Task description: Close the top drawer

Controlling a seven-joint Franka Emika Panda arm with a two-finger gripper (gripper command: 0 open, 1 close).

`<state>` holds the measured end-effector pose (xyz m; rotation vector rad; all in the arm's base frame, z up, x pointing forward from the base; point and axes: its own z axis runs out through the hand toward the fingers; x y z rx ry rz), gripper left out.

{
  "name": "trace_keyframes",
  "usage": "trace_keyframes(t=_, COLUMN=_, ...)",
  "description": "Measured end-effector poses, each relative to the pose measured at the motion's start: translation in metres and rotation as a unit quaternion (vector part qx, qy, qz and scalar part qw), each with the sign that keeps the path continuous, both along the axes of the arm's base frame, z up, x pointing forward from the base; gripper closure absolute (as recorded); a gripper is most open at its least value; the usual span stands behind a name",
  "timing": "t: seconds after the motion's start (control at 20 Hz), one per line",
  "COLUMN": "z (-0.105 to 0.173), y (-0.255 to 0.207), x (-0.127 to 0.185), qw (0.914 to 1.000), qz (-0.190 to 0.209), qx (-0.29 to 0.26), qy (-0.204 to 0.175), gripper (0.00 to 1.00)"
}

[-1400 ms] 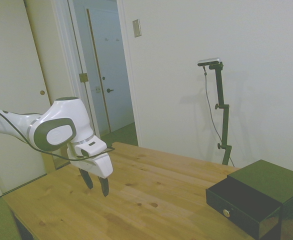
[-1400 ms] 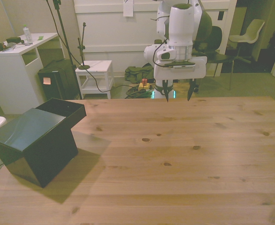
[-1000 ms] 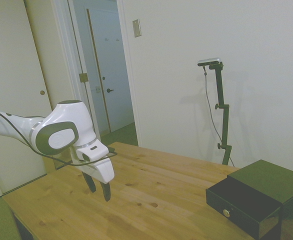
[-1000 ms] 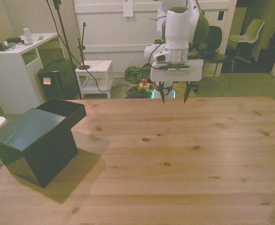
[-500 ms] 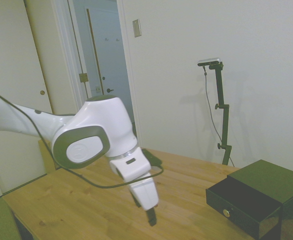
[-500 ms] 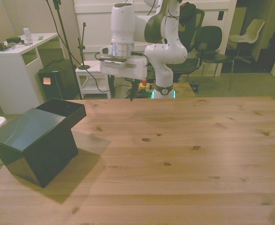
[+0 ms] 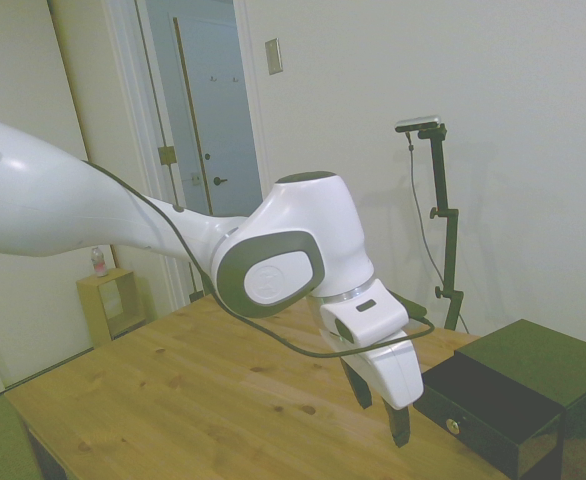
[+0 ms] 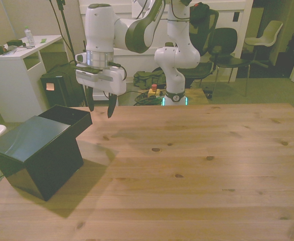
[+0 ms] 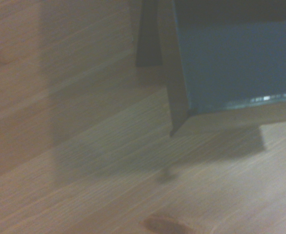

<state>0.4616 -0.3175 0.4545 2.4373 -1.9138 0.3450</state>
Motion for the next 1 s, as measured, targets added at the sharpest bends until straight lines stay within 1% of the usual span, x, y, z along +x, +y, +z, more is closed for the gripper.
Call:
trace_keyframes(t=0.2, z=0.002, y=-0.003, x=0.011, qw=1.0, qz=0.001, qx=-0.003, qy=-0.001, gripper=1.0)
trace_keyframes(t=0.45, z=0.001, y=0.006, x=0.016, qw=0.9999, qz=0.01, qx=-0.003, qy=0.001, gripper=1.0)
trace_keyframes(t=0.65, z=0.001, y=0.006, x=0.016, qw=0.9999, qz=0.01, qx=-0.002, qy=0.003, gripper=1.0)
trace_keyframes(t=1.0, z=0.005, y=-0.006, x=0.009, qw=1.0, qz=-0.001, qx=-0.003, qy=0.001, gripper=1.0)
